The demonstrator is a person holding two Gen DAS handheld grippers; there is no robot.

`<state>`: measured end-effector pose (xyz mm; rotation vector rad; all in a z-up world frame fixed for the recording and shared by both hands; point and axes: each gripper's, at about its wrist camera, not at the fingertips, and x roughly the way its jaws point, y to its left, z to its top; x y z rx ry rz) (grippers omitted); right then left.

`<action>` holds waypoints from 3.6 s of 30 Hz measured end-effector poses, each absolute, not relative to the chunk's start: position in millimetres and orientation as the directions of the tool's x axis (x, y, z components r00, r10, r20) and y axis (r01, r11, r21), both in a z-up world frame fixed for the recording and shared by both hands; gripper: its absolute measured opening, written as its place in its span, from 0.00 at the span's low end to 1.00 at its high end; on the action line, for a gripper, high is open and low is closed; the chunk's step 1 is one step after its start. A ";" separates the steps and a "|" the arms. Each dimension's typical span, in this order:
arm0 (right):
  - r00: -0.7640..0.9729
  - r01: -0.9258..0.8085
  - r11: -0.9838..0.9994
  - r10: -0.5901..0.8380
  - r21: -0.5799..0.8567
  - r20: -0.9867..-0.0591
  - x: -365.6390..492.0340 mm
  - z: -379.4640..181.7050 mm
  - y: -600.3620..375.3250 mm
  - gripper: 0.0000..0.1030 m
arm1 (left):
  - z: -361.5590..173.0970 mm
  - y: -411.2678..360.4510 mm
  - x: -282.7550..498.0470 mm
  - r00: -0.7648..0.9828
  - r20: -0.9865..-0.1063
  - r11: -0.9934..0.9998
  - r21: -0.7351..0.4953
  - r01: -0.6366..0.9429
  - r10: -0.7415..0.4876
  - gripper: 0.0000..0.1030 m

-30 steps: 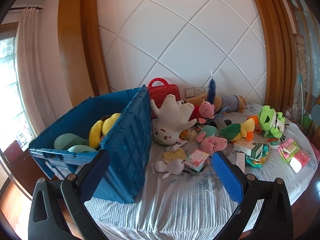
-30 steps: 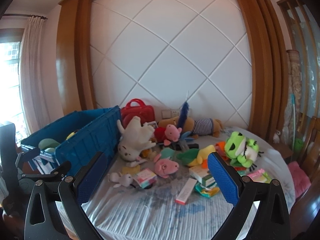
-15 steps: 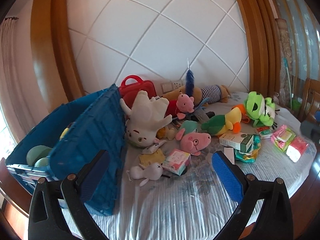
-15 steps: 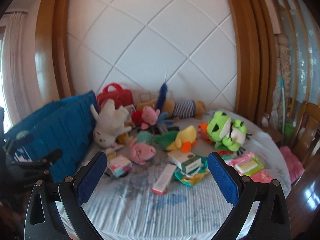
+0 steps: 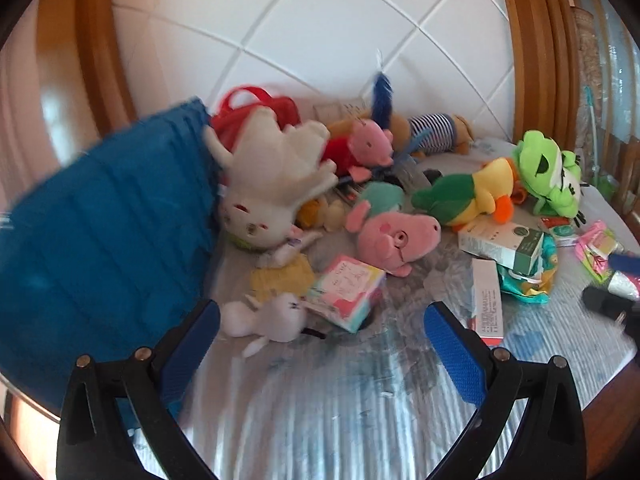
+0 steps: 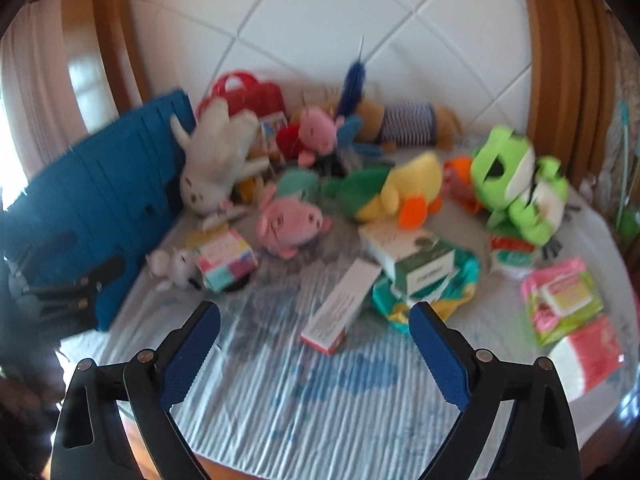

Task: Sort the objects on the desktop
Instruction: 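Move the left tool to the pink Kotex pack while the right tool approaches the white box, then close the left tool on the Kotex pack while the right tool grasps the white box, then lift the Kotex pack and white box with both tools and carry them over the blue crate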

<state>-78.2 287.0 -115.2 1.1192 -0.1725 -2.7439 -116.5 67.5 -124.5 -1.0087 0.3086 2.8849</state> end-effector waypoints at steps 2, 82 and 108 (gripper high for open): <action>-0.676 0.105 -0.976 -0.212 0.193 -0.706 -89.6 -133.2 284.8 0.93 | -135.4 73.4 -132.6 -0.772 -0.635 -0.972 0.174 -0.158 0.012 1.00; -0.754 0.084 -0.987 -0.151 0.134 -0.640 -141.7 -68.2 256.4 0.40 | -71.7 86.3 -173.8 -0.820 -0.569 -0.968 0.166 -0.189 0.063 0.64; -0.804 0.493 -0.868 -0.480 0.057 -0.350 -50.2 86.2 100.0 0.40 | 69.8 -36.4 -9.5 -0.917 -0.374 -0.986 0.139 0.091 -0.137 0.64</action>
